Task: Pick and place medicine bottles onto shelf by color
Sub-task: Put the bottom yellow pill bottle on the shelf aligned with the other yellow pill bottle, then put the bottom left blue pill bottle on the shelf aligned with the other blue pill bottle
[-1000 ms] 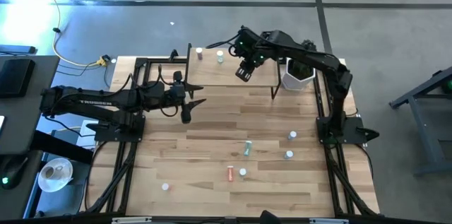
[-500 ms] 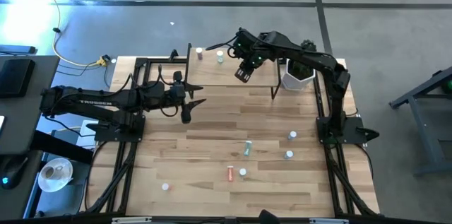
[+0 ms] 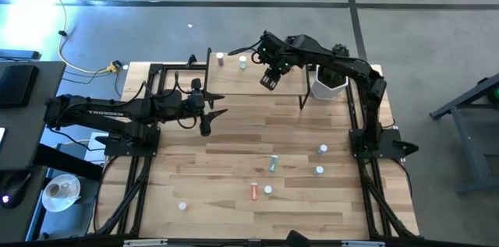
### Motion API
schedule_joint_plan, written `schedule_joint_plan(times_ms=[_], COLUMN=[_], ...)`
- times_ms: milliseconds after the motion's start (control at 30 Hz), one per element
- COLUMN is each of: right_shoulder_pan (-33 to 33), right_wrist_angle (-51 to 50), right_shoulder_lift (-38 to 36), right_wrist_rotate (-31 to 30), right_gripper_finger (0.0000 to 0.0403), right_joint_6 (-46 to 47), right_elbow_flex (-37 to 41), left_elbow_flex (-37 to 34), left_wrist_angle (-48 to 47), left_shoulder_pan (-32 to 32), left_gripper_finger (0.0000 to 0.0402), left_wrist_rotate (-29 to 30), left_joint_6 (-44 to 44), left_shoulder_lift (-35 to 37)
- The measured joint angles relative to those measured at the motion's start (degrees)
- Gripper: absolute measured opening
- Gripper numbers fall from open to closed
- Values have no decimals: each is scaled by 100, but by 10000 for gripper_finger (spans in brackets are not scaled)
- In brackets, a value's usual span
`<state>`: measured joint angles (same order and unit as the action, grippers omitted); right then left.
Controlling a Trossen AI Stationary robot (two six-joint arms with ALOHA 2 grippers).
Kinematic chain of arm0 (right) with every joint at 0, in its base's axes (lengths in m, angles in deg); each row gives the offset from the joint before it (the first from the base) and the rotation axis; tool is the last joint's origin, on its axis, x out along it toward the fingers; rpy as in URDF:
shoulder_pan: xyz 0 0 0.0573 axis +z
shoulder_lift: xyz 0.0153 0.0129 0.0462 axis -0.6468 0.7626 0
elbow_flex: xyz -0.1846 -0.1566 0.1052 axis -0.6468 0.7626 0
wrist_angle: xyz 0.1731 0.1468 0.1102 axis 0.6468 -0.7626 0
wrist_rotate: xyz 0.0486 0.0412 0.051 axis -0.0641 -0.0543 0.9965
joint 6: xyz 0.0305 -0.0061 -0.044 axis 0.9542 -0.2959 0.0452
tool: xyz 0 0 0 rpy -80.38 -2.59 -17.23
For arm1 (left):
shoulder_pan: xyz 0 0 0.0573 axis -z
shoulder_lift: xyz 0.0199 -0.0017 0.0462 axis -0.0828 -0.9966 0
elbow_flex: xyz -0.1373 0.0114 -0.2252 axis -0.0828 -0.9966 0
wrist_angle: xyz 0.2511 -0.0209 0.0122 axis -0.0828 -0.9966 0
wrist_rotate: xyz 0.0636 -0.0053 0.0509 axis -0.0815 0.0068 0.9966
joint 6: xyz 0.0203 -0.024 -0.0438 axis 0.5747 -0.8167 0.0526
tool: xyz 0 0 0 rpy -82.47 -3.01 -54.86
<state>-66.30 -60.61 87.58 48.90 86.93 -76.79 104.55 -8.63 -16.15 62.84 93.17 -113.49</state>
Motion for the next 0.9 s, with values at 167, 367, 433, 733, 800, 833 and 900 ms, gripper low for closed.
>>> schedule_joint_plan(times_ms=[167,367,433,733,800,833,900], right_shoulder_pan=[0,13,29,458,656,758,986], right_wrist_angle=[1,-25,-23,-149,-272,-364,-552], right_shoulder_lift=[-1,-126,-217,-659,-707,-716,-718], right_wrist_rotate=[2,98,138,146,147,149,149], right_gripper_finger=[166,167,167,167,168,167,168], right_joint_6=[-14,6,7,204,203,202,170], right_elbow_flex=[0,-2,-2,-7,-9,-9,-9], left_elbow_flex=[0,0,0,2,0,0,0], left_wrist_angle=[0,-96,-180,-352,-385,-442,-508], left_shoulder_pan=[0,0,0,38,86,116,182], left_gripper_finger=[207,207,207,207,207,207,207], left_wrist_rotate=[0,-2,-4,-17,-17,-19,-18], left_joint_6=[0,-38,-101,-249,-259,-261,-261], left_shoulder_lift=[0,0,0,0,6,31,89])
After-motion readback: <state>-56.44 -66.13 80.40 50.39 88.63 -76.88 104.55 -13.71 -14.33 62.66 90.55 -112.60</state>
